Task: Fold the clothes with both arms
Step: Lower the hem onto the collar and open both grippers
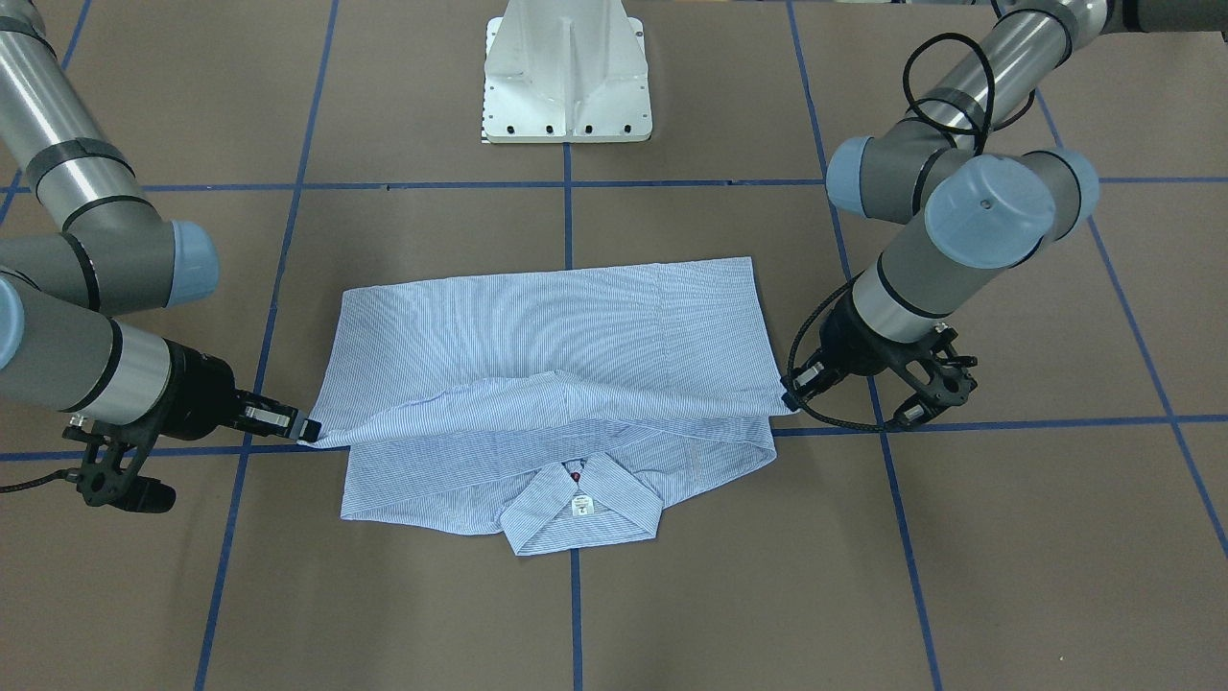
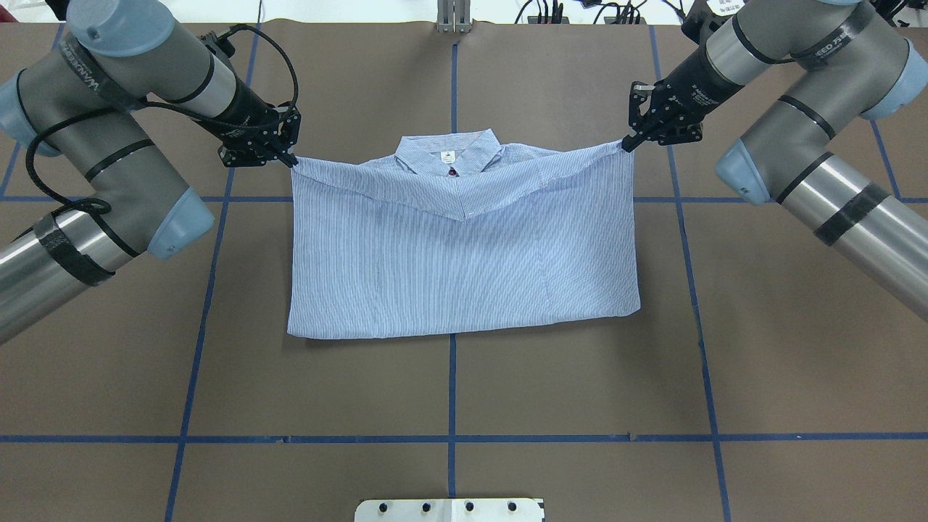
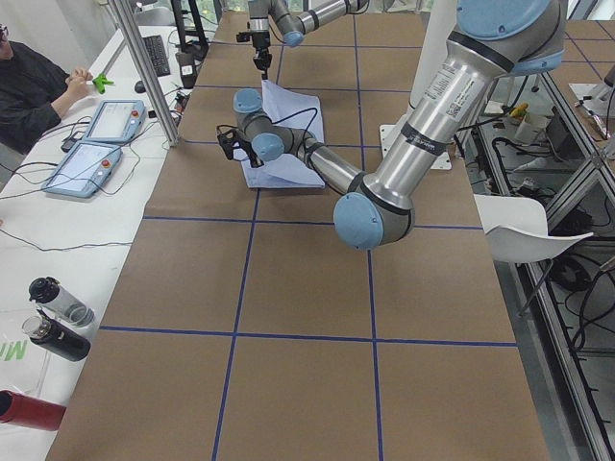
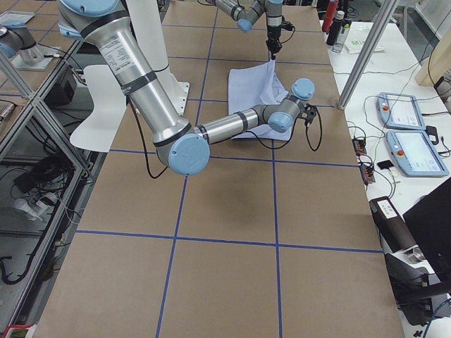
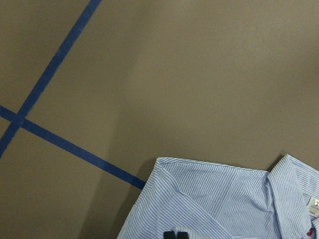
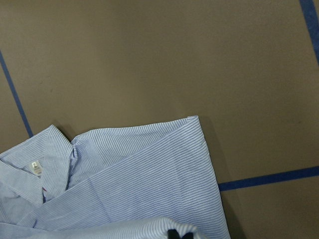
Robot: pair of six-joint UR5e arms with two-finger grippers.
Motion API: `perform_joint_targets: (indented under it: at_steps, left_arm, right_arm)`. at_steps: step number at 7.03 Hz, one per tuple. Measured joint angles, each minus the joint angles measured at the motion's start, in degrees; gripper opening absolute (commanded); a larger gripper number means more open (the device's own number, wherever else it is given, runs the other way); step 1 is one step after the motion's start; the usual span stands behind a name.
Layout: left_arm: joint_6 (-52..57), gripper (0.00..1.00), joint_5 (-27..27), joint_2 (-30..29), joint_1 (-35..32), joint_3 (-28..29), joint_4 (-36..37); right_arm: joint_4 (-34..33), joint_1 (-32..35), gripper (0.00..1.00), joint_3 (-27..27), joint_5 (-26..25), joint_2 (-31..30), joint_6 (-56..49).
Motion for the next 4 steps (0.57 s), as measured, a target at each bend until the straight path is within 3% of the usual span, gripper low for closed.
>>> perform_joint_targets:
  at_steps: [4]
  left_arm:
    - [0.04, 0.0, 0.09, -0.59, 0.02, 4.59, -3.9]
  right_arm:
    - [0.13, -0.47, 0.0, -3.02, -1.61, 1.04, -0.04]
